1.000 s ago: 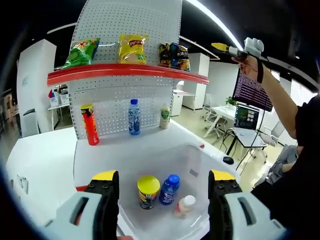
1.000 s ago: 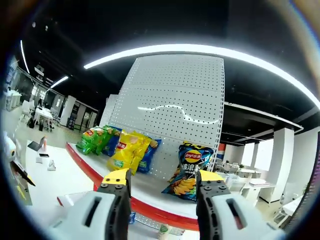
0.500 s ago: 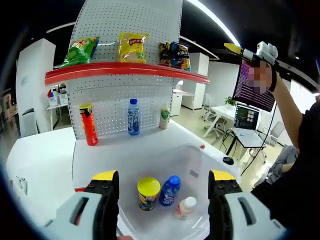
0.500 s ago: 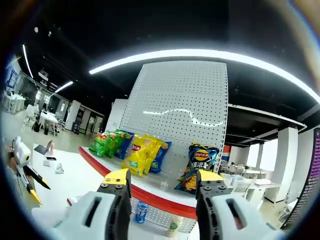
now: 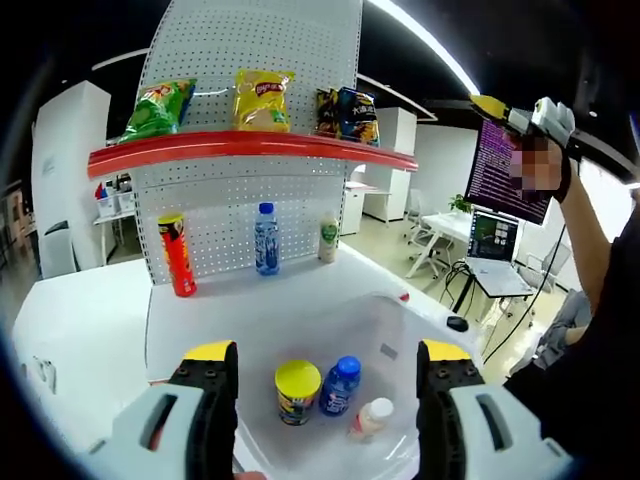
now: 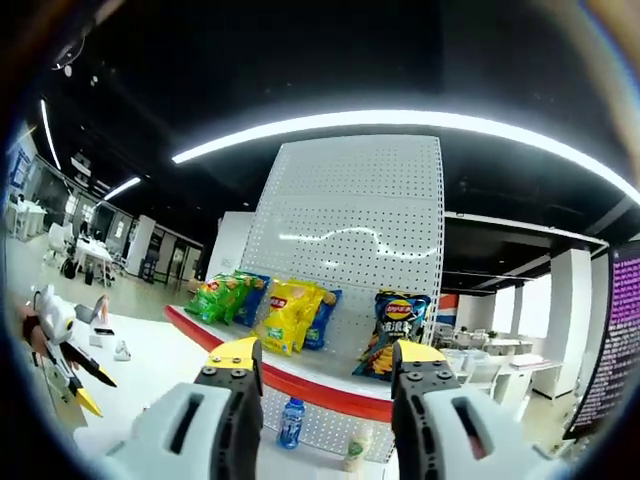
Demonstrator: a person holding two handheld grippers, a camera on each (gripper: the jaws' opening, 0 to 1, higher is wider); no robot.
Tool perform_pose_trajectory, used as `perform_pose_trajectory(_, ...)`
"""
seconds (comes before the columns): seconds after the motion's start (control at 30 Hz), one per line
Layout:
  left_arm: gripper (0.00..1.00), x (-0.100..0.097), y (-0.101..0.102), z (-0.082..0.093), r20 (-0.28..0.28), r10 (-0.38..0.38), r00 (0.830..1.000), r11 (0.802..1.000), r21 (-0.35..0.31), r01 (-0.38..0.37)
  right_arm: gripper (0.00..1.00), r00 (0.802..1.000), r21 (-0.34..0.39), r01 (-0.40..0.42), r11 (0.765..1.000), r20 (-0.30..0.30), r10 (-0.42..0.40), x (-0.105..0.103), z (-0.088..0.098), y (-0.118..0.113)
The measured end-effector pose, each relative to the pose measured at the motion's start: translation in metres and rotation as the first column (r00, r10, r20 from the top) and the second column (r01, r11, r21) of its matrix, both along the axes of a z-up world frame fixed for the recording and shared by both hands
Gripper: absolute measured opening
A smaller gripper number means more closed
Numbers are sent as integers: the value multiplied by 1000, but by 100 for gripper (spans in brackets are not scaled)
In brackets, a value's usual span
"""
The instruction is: Place the items from the shopping basket onto the snack and drink counter
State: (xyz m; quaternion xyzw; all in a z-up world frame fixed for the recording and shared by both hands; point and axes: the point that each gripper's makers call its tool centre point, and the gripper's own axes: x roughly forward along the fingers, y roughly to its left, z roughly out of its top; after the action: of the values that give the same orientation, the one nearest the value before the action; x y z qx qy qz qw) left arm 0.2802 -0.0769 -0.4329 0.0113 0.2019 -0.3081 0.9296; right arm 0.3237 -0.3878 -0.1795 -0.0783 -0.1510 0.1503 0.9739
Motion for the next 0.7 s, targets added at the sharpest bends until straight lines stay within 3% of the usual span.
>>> perform_pose_trajectory(0.5,73,-6,-1,0,1,12,1000,1000,-4,-12,49,996,39,37,999,-78,-34,-20,-46,-12)
perform_pose_trajectory(0.57,72,-7,0,-1,1,14,1000,1000,-4,-14,47,996,18,79,997,-52,-78,-21,-49,-16)
perform_pose_trajectory(0.7,72,-7,2,-2,1,17,1000,1000,-8,-17,47,995,11,55,998,-86,-53,-23,-62,-7)
